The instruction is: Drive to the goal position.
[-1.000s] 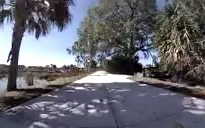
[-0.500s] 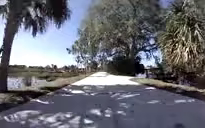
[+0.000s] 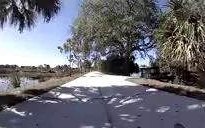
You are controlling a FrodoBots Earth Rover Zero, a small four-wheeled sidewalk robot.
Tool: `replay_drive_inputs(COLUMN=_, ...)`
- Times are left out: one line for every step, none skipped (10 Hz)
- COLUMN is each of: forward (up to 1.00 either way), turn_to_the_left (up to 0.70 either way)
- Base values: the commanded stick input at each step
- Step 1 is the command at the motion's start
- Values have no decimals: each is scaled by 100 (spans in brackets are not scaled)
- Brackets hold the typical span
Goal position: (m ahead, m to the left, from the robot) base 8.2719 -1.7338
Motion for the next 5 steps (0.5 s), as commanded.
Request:
replay_drive_inputs(forward=100, turn_to_the_left=0)
replay_drive_inputs(forward=100, turn_to_the_left=0)
replay_drive_inputs(forward=100, turn_to_the_left=0)
replay_drive_inputs(forward=100, turn_to_the_left=0)
replay_drive_inputs(forward=100, turn_to_the_left=0)
